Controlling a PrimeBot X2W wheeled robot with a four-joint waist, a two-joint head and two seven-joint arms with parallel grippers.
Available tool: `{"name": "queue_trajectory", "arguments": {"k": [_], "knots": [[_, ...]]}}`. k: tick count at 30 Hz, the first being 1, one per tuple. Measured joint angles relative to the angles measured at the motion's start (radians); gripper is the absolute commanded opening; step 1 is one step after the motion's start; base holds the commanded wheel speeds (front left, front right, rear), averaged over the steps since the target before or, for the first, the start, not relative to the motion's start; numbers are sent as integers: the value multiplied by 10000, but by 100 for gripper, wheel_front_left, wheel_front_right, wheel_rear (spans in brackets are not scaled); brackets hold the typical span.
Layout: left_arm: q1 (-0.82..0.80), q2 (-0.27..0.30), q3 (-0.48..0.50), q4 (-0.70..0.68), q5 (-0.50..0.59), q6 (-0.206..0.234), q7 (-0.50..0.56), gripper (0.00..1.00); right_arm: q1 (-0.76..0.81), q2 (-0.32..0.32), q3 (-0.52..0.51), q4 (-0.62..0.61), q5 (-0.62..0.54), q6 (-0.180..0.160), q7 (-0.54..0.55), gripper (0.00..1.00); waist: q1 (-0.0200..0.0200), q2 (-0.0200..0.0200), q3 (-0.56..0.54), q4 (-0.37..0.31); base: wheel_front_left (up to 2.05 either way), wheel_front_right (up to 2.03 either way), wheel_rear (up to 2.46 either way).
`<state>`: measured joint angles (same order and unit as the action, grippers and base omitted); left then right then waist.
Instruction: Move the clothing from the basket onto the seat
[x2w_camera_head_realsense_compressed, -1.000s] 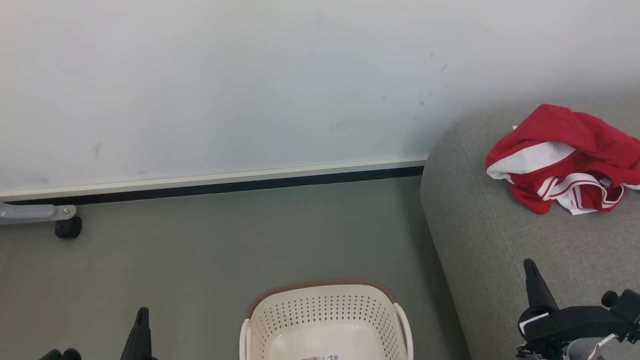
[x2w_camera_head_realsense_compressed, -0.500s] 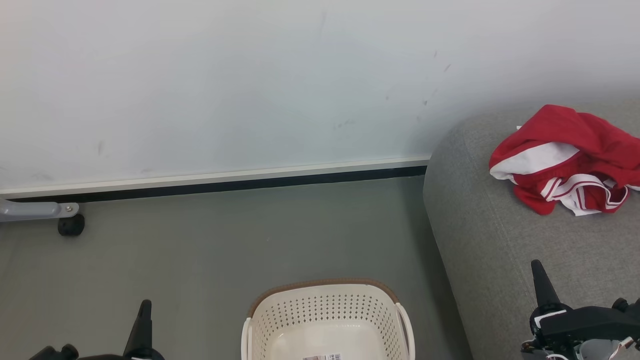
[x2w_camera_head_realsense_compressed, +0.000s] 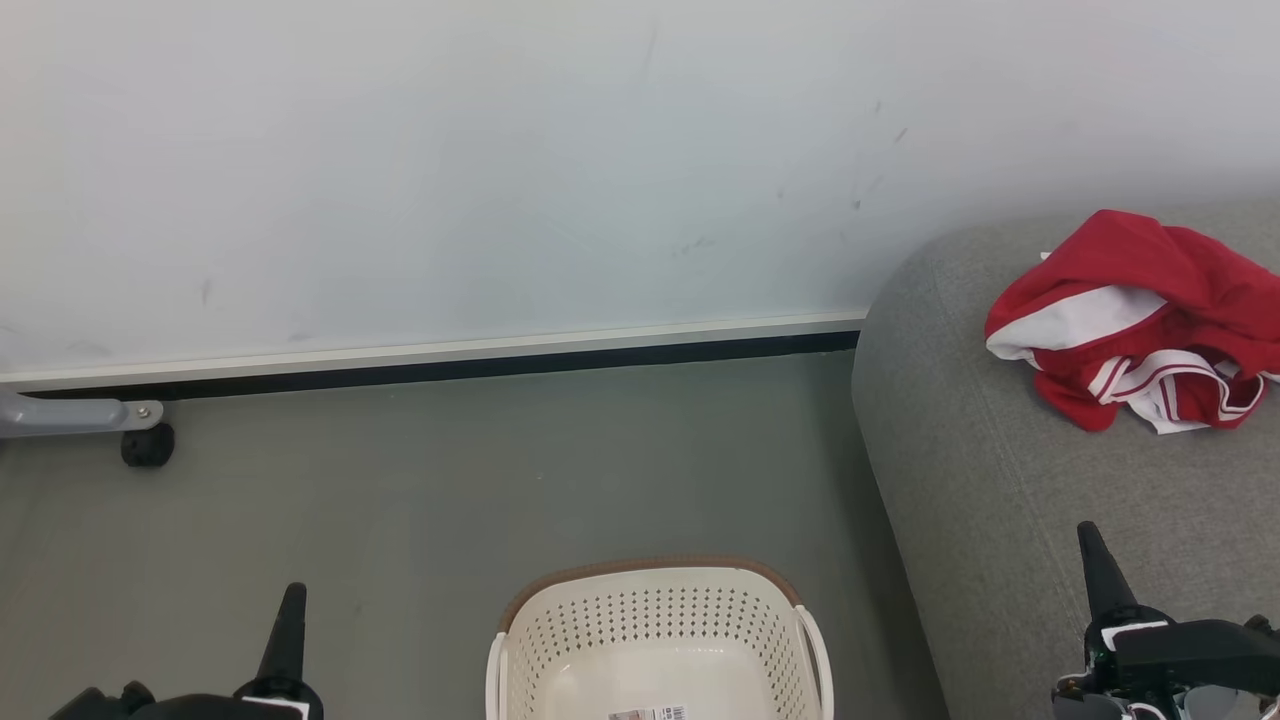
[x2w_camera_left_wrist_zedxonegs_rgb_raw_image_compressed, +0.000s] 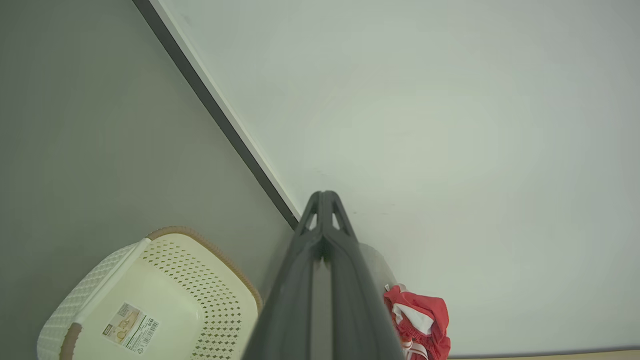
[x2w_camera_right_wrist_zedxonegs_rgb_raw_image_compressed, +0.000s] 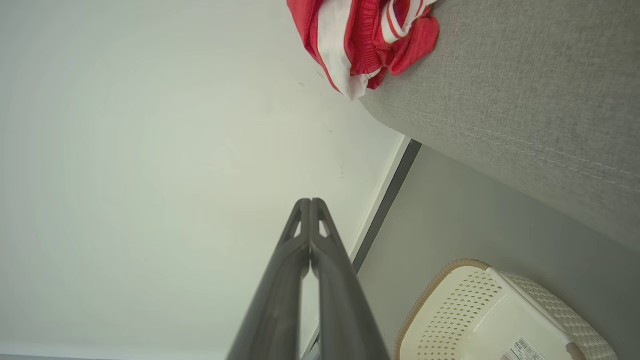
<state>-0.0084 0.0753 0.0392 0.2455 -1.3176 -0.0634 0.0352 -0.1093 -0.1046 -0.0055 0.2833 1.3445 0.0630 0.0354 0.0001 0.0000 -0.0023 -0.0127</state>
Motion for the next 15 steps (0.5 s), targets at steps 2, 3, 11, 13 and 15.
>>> {"name": "queue_trajectory", "arguments": {"k": [2, 3, 11, 13, 15], "knots": [[-77, -19, 59, 33, -157, -75, 86, 0, 1, 58, -105, 12, 174, 40, 77, 0, 0, 1, 3, 10, 0, 0, 0], [-107, -31, 88, 44, -303, -79, 105, 0, 1, 81, -146, 19, 305, 79, 88, 0, 0, 0, 5, 15, 0, 0, 0], [-321, -140, 222, 201, -1212, -263, 337, 0, 5, 267, -562, 69, 1116, 257, 351, 0, 0, 0, 18, 56, 0, 0, 0], [-346, -157, 265, 255, -1381, -343, 412, 0, 5, 303, -663, 82, 1289, 268, 393, 0, 0, 1, 21, 67, 0, 0, 0], [-363, -182, 305, 301, -1670, -349, 472, 0, 6, 349, -767, 98, 1480, 343, 451, 0, 0, 0, 25, 77, 0, 0, 0]]}}
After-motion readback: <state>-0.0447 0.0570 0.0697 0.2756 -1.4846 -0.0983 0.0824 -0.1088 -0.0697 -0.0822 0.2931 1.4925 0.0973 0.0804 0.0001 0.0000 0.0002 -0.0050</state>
